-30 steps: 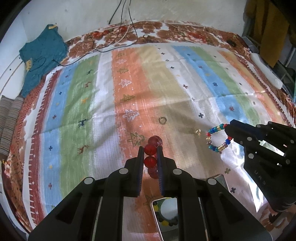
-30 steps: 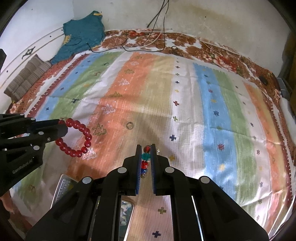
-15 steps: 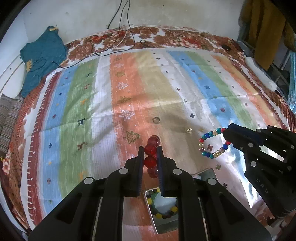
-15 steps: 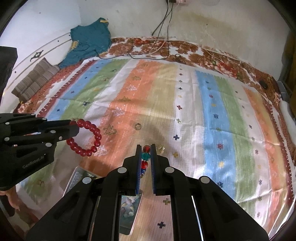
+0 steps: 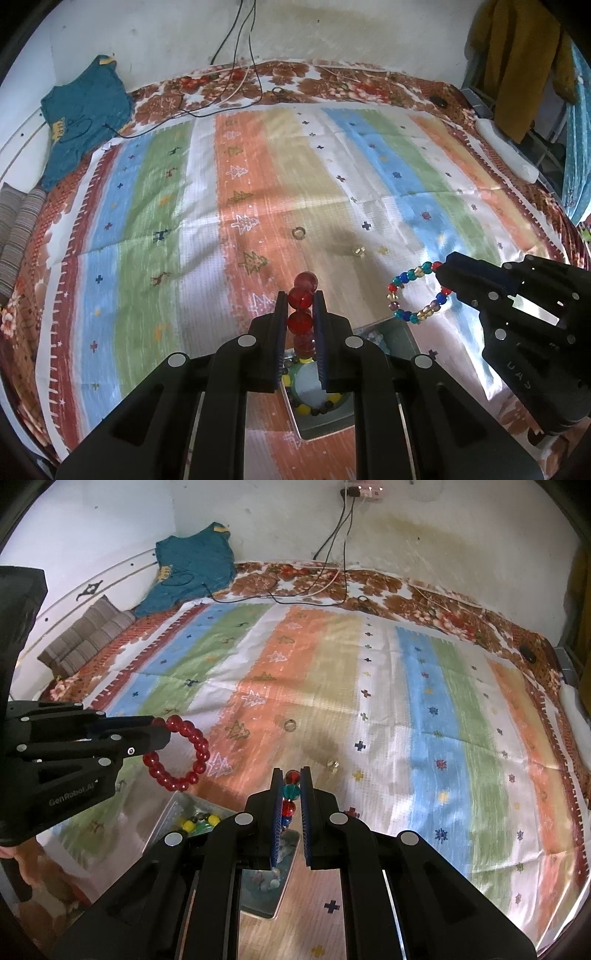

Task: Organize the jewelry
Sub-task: 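Lift both bracelets and carry them back over the silver tray, then open both tools to drop the bracelets into the tray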

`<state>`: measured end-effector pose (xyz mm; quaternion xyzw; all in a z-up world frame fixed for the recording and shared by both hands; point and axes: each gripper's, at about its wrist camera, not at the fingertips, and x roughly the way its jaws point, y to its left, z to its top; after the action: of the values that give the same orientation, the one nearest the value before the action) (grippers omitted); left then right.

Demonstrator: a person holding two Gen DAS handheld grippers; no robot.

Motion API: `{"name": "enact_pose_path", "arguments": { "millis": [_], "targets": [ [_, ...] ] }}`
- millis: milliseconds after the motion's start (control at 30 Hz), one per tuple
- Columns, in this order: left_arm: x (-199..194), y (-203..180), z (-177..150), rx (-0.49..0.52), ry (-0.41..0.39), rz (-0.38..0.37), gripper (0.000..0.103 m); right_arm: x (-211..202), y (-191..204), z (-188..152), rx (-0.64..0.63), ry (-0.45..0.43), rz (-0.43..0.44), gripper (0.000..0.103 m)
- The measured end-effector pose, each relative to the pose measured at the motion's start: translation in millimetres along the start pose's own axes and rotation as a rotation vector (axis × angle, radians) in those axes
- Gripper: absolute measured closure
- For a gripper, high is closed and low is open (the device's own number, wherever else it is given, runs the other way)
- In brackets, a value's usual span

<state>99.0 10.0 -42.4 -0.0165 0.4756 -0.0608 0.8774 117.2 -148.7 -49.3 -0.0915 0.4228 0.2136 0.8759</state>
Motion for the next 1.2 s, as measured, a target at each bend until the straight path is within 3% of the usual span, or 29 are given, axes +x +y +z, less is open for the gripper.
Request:
{"name": "enact_pose_path", "arguments": {
  "millis": [667, 1033, 1200],
  "targets": [
    [-27, -13, -24, 0.034, -0.034, -0.064, 0.09, -20, 10, -16, -0.019, -0.014, 0.042, 0.093],
    [-33, -14, -35, 0.034, -0.033, -0.059, 0.089, -20, 14, -24, -0.027, 0.01, 0.027, 0.093],
    [-34, -8, -36, 0.01, -0.029, -0.028, 0.089, -15, 6, -25, 0.001, 0.034, -0.004, 0.076]
  ]
}}
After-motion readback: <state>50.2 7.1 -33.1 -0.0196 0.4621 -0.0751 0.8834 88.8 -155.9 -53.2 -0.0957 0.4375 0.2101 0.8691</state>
